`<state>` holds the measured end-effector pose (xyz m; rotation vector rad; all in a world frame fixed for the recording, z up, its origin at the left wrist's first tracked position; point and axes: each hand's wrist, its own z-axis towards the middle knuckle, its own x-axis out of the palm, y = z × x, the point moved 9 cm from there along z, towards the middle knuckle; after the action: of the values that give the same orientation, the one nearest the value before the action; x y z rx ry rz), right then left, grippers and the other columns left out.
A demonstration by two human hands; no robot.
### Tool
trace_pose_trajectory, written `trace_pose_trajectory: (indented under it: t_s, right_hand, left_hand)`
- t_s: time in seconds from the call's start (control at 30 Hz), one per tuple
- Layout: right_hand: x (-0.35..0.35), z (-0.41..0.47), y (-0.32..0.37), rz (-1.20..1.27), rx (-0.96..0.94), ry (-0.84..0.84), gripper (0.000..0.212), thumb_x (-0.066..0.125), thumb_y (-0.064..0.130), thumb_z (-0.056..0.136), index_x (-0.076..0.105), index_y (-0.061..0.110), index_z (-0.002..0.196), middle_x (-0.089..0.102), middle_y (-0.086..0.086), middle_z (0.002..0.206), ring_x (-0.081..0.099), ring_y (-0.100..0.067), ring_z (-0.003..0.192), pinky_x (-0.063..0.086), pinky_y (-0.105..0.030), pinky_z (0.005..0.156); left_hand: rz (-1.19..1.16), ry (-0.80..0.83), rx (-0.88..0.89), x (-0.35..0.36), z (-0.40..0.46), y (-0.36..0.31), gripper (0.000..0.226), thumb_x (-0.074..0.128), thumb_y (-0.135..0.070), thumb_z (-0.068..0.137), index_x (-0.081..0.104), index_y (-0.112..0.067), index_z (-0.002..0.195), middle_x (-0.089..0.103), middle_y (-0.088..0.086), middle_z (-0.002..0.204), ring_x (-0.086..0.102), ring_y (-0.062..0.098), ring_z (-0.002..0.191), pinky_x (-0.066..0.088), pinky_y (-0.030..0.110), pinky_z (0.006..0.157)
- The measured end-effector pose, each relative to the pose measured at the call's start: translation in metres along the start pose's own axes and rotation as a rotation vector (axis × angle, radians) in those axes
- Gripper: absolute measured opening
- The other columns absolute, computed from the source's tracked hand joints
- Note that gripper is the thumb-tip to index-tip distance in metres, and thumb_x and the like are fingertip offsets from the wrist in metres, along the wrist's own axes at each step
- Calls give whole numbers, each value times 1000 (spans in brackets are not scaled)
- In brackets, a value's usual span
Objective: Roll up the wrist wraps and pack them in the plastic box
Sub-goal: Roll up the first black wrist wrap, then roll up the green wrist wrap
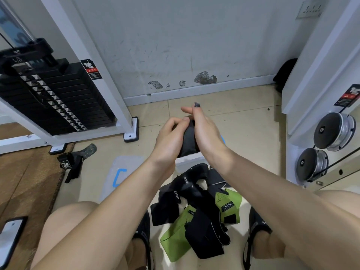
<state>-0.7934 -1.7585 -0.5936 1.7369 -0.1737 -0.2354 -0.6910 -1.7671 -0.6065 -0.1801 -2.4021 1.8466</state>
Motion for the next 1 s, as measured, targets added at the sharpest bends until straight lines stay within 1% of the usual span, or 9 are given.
trace_pose_trajectory:
  t_s: [0.17,0.27,0.37,0.47,0.57,0.7,0.83,0.9,1.0]
  right_hand:
    - [2,8,3,63,-18,66,35,35,46,105,66,37,120,67,6,125,63,-13,117,51,-39,104]
    - [-5,6,-9,-36,27,185,23,46,46,103,63,36,115,68,9,112,64,-8,105,49,-28,83]
    - [-27,4,-30,-144,108,290,28,59,40,100,61,35,128,66,10,120,65,-7,106,52,-24,79]
    - [-51,10,-49,-141,179,301,30,65,28,99,60,29,128,65,4,118,67,-9,100,57,-24,70]
    - [-70,33,-59,-162,224,247,28,64,29,100,58,22,126,64,1,113,65,-12,93,58,-26,74]
    - [-104,74,-92,-158,282,186,21,67,23,97,60,18,117,65,-4,107,63,-18,90,58,-33,78]
    - [-159,110,-162,-225,368,12,18,71,18,91,59,21,104,64,-5,104,62,-24,94,56,-47,95]
    - [-186,125,-202,-298,404,-85,18,72,19,88,58,22,100,65,-4,104,62,-25,99,54,-45,93]
    - [-216,146,-261,-348,447,-213,24,71,24,89,57,19,109,64,-7,114,58,-24,100,49,-37,81]
  left_hand:
    - [67,-32,60,-10,12,-12,23,58,-33,102,68,-12,101,73,13,107,73,28,99,57,34,72]
    - [178,9,29,-6,24,-1,22,55,-32,101,69,-15,99,72,15,109,71,31,105,57,39,80]
    - [287,76,14,5,37,16,24,46,-26,102,69,-18,101,69,7,101,67,24,96,52,39,82]
    - [396,162,25,32,53,31,26,40,-21,103,65,-17,97,63,1,94,59,17,83,47,28,69]
    - [399,156,-39,54,77,46,19,39,-29,105,52,-21,93,54,-1,93,53,14,76,44,27,63]
    - [293,209,-201,80,111,79,44,34,-49,107,42,-17,136,58,1,112,66,17,93,58,36,74]
    - [494,250,-312,85,140,143,38,32,-57,104,41,-29,128,61,6,124,65,23,113,52,48,104]
    - [675,327,-269,91,153,181,34,39,-56,102,44,-30,123,64,2,114,64,22,110,51,44,102]
    - [906,498,-150,111,159,230,23,53,-35,103,52,-24,123,61,-8,105,60,12,99,46,29,85]
